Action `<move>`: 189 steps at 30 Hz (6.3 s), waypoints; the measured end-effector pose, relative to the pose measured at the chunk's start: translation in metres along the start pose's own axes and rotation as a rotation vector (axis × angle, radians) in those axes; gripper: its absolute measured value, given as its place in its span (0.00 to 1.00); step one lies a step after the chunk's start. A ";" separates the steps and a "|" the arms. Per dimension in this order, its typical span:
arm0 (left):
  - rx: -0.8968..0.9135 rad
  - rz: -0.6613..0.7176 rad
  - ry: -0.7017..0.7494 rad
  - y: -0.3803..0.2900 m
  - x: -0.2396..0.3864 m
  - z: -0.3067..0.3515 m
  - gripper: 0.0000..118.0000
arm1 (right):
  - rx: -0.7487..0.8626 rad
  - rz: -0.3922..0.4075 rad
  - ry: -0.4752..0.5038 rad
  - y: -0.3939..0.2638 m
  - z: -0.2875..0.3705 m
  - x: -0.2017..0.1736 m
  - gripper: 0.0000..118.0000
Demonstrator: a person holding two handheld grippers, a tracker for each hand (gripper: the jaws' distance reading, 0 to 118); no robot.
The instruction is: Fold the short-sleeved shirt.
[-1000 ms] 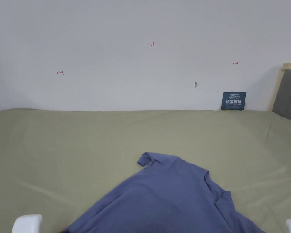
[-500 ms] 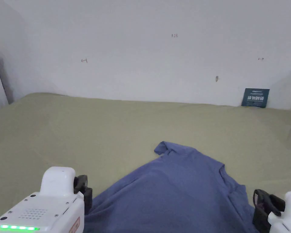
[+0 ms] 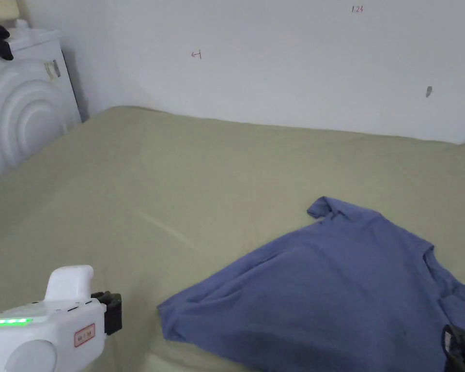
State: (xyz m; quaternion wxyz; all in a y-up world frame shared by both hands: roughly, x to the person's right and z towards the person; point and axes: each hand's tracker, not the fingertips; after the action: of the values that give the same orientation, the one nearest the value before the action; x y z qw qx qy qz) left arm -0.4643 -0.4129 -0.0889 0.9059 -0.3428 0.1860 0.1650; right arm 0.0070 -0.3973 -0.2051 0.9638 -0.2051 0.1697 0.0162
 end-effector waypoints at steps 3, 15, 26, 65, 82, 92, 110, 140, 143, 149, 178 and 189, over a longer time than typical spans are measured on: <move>-0.074 -0.006 -0.039 0.008 -0.002 -0.034 0.44 | -0.033 -0.002 0.015 -0.005 -0.011 -0.006 0.02; -0.249 -0.112 0.065 0.028 0.033 -0.150 0.95 | -0.113 0.028 0.017 -0.017 -0.035 -0.007 0.02; -0.293 -0.296 0.082 0.013 0.069 -0.152 0.05 | -0.175 -0.020 0.025 -0.020 -0.063 0.014 0.02; -0.274 -0.123 -0.068 0.010 0.033 -0.154 0.05 | -0.573 0.271 0.054 0.133 -0.435 0.053 0.02; -0.002 -0.176 -0.128 0.173 0.075 -0.010 0.04 | -0.098 0.174 -0.033 0.308 -0.094 0.133 0.02; 0.262 -0.258 -0.077 0.295 0.149 0.107 0.04 | 0.141 0.056 -0.101 0.357 0.038 0.160 0.02; 0.387 -0.236 0.024 0.395 0.199 0.119 0.04 | 0.257 0.012 -0.146 0.436 0.012 0.153 0.02; 0.370 -0.224 0.168 0.487 0.241 -0.174 0.04 | 0.171 0.043 -0.209 0.479 -0.303 0.149 0.02; 0.310 -0.242 0.177 0.452 0.235 -0.222 0.04 | 0.082 0.043 -0.199 0.433 -0.336 0.153 0.02; 0.160 -0.263 0.135 0.362 0.207 -0.286 0.04 | -0.078 -0.018 -0.156 0.312 -0.353 0.160 0.02; -0.073 -0.265 -0.026 0.009 0.029 -0.080 0.04 | -0.318 -0.147 -0.002 -0.034 -0.016 0.149 0.02; -0.127 -0.284 -0.053 -0.017 0.021 -0.075 1.00 | -0.390 -0.197 -0.040 -0.052 -0.029 0.154 0.92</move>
State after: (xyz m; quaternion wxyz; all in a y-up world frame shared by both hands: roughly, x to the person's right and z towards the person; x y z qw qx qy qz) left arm -0.4558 -0.4725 -0.1412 0.9013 -0.4176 0.1009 0.0556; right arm 0.1480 -0.4619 -0.2610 0.9059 -0.4029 0.1234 -0.0416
